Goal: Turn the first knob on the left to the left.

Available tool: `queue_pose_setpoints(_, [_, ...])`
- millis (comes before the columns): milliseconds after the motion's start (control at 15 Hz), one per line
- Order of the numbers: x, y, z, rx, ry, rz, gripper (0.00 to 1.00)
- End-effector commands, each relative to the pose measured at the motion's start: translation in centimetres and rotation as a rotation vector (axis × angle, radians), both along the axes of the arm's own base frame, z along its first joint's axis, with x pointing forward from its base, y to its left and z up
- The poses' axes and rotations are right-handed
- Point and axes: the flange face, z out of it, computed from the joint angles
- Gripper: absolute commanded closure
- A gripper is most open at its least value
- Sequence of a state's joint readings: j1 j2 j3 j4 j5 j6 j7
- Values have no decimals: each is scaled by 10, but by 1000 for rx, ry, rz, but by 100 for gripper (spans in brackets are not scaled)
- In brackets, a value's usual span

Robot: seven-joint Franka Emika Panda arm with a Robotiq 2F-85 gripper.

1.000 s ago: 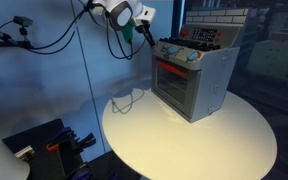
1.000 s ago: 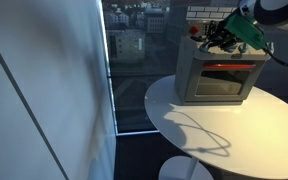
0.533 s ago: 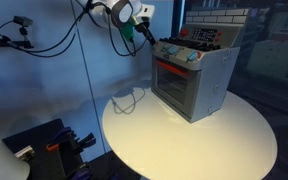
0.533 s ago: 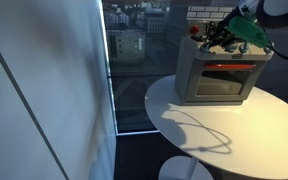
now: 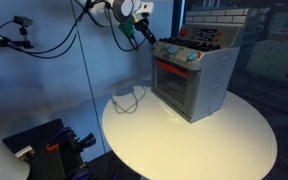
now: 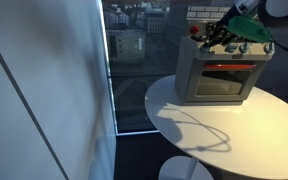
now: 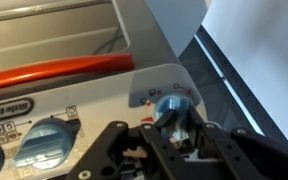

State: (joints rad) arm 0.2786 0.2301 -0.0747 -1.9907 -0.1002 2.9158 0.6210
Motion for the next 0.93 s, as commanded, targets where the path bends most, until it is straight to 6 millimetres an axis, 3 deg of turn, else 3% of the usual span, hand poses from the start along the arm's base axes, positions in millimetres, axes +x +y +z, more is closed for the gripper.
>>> queue_pose_setpoints(0, [2,0,15,-53,28,-3,93])
queue_pose_setpoints(867, [5,9,24,-241,76,30,94])
